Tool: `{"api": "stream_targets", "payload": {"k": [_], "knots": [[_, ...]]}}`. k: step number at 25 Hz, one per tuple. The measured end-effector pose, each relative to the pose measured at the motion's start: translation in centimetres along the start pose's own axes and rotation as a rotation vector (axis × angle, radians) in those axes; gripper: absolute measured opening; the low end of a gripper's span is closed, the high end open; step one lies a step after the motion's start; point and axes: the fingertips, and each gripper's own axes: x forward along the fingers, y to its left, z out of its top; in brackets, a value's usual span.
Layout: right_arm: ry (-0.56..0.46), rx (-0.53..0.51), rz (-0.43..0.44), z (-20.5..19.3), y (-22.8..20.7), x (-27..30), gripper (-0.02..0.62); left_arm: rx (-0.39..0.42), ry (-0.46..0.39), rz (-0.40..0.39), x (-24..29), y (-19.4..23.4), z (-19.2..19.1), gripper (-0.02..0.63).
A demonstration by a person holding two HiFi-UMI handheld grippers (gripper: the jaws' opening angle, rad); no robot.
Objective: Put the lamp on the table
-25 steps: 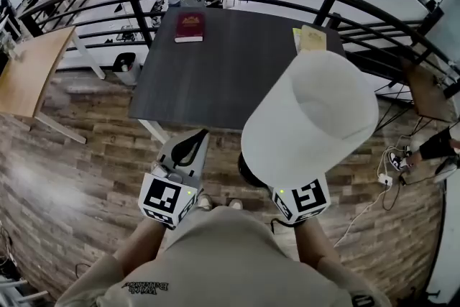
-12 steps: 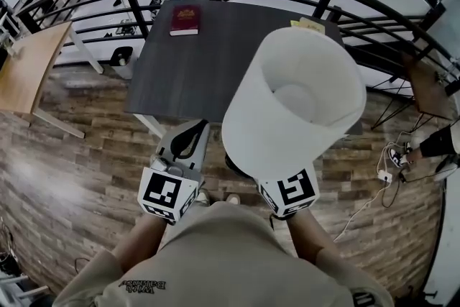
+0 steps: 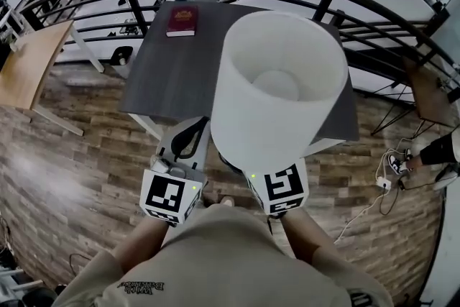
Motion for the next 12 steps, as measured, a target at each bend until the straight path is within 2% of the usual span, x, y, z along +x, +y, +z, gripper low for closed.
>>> {"api": "stream_targets", "payload": {"k": [5,12], "knots": [[0.003,0.03,-0.023,0.1,-1.6,0.3,0.064,-0.023,-0.013,0.015,1.2,-1.1,0.3,0.005],[0.024,0.027,-0.014,-1.0,-2.6,0.3,0.064,-0.005,-0.037,0.035,2.5,-1.8,1.2,0.005]]}}
